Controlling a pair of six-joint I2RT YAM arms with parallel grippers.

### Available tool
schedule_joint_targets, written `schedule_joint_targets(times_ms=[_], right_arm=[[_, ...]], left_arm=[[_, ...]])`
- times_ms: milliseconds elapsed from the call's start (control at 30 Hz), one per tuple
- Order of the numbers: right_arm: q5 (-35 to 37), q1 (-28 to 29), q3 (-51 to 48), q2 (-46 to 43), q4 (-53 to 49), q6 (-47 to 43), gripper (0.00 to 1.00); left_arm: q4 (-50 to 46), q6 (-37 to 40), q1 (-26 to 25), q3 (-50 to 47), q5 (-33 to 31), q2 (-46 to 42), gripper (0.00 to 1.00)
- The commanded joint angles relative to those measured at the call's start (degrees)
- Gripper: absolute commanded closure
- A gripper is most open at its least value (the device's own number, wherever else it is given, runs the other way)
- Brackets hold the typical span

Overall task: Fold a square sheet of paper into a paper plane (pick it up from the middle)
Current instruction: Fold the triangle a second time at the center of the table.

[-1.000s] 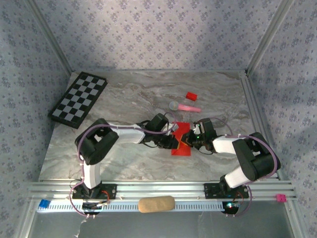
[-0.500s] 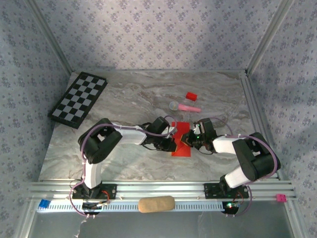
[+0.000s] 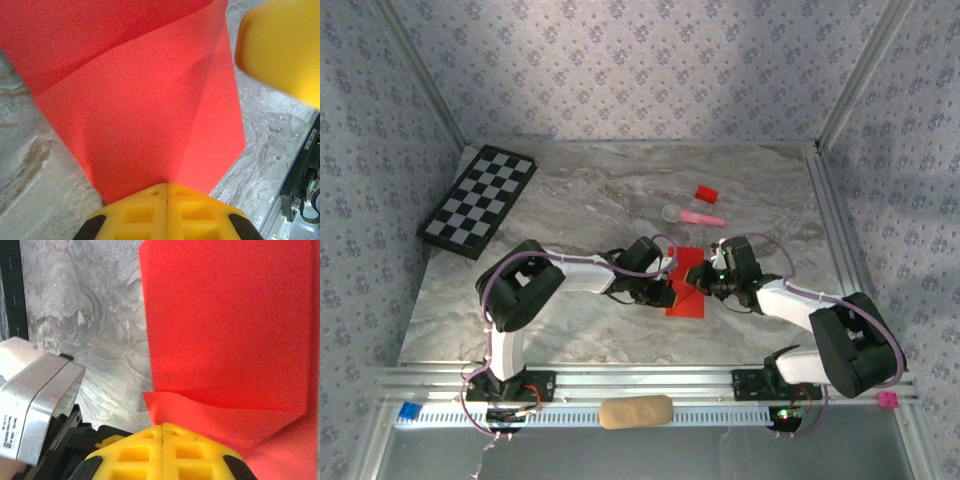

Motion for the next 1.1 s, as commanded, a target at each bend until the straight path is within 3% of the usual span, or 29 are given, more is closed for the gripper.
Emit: schedule_joint_targets(times_ms=[0, 167, 333, 1067], right_arm=[[0.6, 2.1, -0.2, 1.3, -1.5, -0.7, 0.97], [1.1, 3.0, -0.5, 6.8, 0.6, -0.2, 0.99], [0.0, 0.0, -3.0, 10.3, 4.4, -0.3, 0.99], [-0.8, -13.3, -3.6, 9.1, 5.1, -1.9, 0.98]], left_arm=[[-4.9, 0.6, -0.6, -2.3, -3.3, 0.0, 0.99], [-5.3, 1.0, -0.5, -2.6, -4.3, 0.0, 1.00], [-5.4, 1.1, -0.5, -2.9, -4.1, 0.3, 1.00], [-4.8, 1.0, -0.5, -5.3, -4.2, 0.1, 1.00]])
